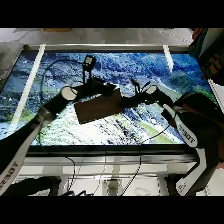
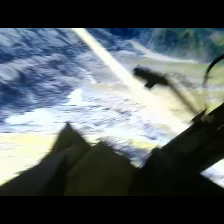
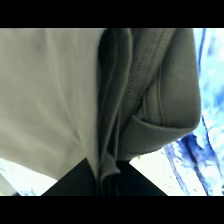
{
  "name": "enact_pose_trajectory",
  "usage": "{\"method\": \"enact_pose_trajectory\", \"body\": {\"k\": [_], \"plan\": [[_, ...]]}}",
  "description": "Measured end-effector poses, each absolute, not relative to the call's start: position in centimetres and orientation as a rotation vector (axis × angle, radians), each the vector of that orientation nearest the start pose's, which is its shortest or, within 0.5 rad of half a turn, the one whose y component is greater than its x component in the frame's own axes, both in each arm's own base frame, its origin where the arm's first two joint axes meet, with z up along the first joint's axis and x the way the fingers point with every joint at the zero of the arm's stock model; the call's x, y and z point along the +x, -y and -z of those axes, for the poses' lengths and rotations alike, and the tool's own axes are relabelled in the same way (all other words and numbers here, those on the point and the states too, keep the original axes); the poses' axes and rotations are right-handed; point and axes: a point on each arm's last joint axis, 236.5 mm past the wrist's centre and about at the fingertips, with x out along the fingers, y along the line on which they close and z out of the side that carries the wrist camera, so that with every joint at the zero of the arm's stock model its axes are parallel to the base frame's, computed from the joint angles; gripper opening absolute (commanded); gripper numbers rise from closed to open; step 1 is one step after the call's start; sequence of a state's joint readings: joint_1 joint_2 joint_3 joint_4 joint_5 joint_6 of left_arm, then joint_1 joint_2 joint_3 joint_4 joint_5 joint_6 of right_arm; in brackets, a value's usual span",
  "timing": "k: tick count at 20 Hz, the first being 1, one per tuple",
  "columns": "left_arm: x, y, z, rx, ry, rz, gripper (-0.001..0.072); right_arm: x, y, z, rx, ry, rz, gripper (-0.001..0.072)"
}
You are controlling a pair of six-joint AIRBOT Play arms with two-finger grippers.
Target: Fold the clothes and pants, and hang the long-sleeved shirts on hangers.
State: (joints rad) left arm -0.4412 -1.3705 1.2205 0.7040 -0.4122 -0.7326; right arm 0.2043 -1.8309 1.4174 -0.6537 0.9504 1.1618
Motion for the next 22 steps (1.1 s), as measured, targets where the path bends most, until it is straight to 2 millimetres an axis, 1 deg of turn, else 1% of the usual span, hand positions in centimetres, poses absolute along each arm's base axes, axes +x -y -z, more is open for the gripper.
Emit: {"method": "enact_pose_trajectory", "body": {"k": [1,2,3,5,7,9,10,11,12,13,14,15,16,17,18,19,20,21,22], "plan": [[46.0,28.1,-13.5,0.108,-0.418,0.733,0.0045,47.5,-24.4,4.6,0.49,-1.173,-0.664,0.0012],[46.0,26.3,-14.2,0.182,-0.408,0.717,0.0014,48.3,-23.3,2.8,0.493,-1.127,-0.652,0.0012],[46.0,24.2,-14.8,0.259,-0.404,0.696,0.0013,49.1,-21.9,0.6,0.498,-1.075,-0.635,0.0012],[45.9,19.9,-15.8,0.389,-0.412,0.642,0.0013,50.2,-18.3,-3.9,0.504,-0.981,-0.578,0.0012],[45.3,15.1,-16.5,0.47,-0.457,0.563,0.0014,50.6,-13.1,-8.6,0.491,-0.889,-0.475,0.0012],[44.4,10.0,-16.9,0.475,-0.532,0.461,0.0014,49.5,-7.6,-12.4,0.464,-0.833,-0.355,0.0012],[43.9,7.9,-17.0,0.455,-0.565,0.414,0.0014,48.6,-4.8,-13.9,0.452,-0.818,-0.283,0.0012],[43.4,5.8,-17.0,0.427,-0.604,0.364,0.0014,47.3,-1.4,-15.3,0.438,-0.804,-0.187,0.0012],[42.8,4.1,-16.8,0.398,-0.639,0.322,0.0014,45.8,1.8,-16.2,0.429,-0.802,-0.092,0.0012],[42.3,2.7,-16.7,0.365,-0.67,0.286,0.0014,43.8,5.2,-17.0,0.422,-0.81,0.021,0.0012],[41.9,1.6,-16.5,0.343,-0.695,0.258,0.0014,41.7,8.1,-17.5,0.421,-0.821,0.126,0.0012],[41.5,0.7,-16.3,0.324,-0.717,0.234,0.0014,39.2,11.2,-17.8,0.425,-0.84,0.241,0.0012],[41.2,0.2,-16.2,0.314,-0.73,0.22,0.0014,36.7,13.6,-17.6,0.435,-0.874,0.341,0.0012],[41.0,-0.2,-16.1,0.299,-0.741,0.208,0.0014,33.9,15.9,-17.2,0.454,-0.919,0.444,0.0012],[40.8,-0.4,-16.0,0.292,-0.75,0.202,0.0014,30.9,17.6,-16.6,0.478,-0.978,0.537,0.0014],[40.7,-0.6,-16.0,0.285,-0.754,0.198,0.0014,28.4,18.7,-16.0,0.509,-1.037,0.611,0.0106],[40.6,-0.7,-15.9,0.281,-0.761,0.193,0.0014,26.1,19.5,-15.6,0.545,-1.083,0.675,0.0375],[40.5,-0.8,-15.9,0.277,-0.762,0.19,0.0014,24.3,20.4,-15.4,0.567,-1.111,0.732,0.072],[40.4,-0.9,-15.9,0.27,-0.766,0.187,0.0014,22.7,20.9,-15.2,0.59,-1.137,0.779,0.0691]]}}
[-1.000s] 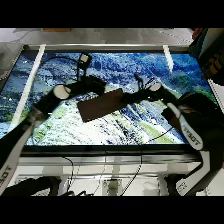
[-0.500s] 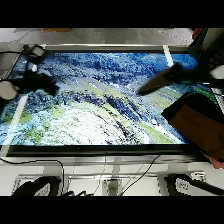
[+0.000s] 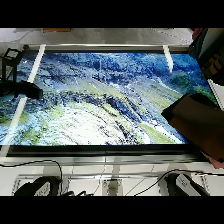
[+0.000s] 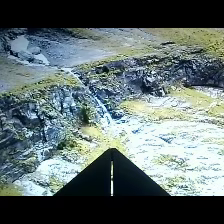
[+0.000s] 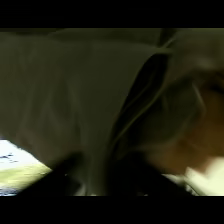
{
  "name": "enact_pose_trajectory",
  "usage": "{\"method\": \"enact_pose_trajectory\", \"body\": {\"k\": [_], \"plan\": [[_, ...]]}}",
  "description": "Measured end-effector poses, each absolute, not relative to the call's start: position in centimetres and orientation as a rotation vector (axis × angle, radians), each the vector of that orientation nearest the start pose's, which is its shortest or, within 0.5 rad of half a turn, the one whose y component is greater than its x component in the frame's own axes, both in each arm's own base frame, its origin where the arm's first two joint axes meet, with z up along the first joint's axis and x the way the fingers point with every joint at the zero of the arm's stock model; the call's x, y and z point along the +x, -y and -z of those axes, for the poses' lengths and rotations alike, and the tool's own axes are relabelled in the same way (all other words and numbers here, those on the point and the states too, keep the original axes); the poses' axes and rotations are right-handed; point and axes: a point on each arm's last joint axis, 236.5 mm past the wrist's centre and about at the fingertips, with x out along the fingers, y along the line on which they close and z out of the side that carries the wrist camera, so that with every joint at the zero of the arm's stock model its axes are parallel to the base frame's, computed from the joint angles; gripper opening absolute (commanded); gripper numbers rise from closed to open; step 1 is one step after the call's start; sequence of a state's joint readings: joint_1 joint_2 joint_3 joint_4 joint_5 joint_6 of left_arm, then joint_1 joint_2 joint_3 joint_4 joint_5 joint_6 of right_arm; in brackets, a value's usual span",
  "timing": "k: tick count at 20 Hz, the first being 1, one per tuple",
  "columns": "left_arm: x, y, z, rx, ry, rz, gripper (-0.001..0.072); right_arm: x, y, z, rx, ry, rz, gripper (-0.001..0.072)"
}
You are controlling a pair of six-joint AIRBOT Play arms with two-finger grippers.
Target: Fold the clothes and pants, and hang the long-sleeved shirts on hangers.
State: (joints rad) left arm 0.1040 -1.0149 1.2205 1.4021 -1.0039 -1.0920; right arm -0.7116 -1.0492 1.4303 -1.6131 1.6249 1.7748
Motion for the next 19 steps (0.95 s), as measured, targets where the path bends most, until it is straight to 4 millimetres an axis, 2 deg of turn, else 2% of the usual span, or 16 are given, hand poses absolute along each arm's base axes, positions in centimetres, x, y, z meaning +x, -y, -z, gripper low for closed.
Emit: {"method": "enact_pose_trajectory", "body": {"k": [2,4,5,7,8,10,13,16,19], "plan": [[40.4,-0.9,-15.9,0.269,-0.769,0.187,0.0014,21.0,21.3,-15.0,0.626,-1.167,0.827,0.0668],[40.3,-0.9,-15.8,0.267,-0.773,0.186,0.0014,20.2,21.4,-14.9,0.641,-1.183,0.847,0.0345],[40.3,-0.9,-15.8,0.266,-0.772,0.186,0.0014,20.0,21.2,-14.9,0.645,-1.191,0.847,0.0281],[40.3,-0.9,-15.8,0.264,-0.773,0.185,0.0014,20.4,20.7,-14.9,0.637,-1.193,0.83,0.0059],[40.3,-0.9,-15.8,0.265,-0.773,0.185,0.0014,20.9,20.2,-15.0,0.622,-1.193,0.813,0.0013],[40.3,-0.9,-15.8,0.265,-0.773,0.185,0.0014,22.5,18.7,-15.5,0.571,-1.179,0.749,0.0013],[40.3,-0.9,-15.8,0.265,-0.774,0.185,0.0014,25.7,14.9,-16.5,0.46,-1.145,0.607,0.0012],[40.3,-0.9,-15.8,0.264,-0.774,0.185,0.0014,28.9,9.3,-17.7,0.325,-1.103,0.417,0.0013],[40.3,-0.9,-15.8,0.265,-0.774,0.185,0.0014,30.9,3.0,-18.3,0.199,-1.081,0.222,0.0013]]}}
